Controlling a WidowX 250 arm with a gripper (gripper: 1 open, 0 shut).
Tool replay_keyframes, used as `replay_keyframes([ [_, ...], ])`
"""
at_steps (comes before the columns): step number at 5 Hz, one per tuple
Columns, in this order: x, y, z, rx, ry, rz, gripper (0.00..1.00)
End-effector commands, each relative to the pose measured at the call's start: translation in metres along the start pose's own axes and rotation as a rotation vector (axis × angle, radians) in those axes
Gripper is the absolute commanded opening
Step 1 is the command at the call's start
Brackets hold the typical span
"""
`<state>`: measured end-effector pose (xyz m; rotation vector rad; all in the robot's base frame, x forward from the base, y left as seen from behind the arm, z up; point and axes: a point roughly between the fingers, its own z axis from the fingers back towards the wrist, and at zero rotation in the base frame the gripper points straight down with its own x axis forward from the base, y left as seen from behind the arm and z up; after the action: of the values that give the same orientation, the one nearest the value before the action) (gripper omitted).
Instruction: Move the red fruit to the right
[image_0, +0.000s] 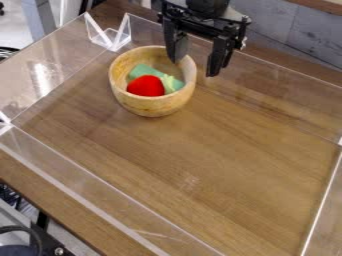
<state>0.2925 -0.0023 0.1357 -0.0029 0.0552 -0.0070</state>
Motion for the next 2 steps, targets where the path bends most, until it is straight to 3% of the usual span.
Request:
replay_keyframes([
  [1,-0.002,-0.002,-0.01,0.004,0.028,-0.03,1.0],
  [2,0.0,0.004,-0.026,0.006,0.045,-0.027,1.0],
])
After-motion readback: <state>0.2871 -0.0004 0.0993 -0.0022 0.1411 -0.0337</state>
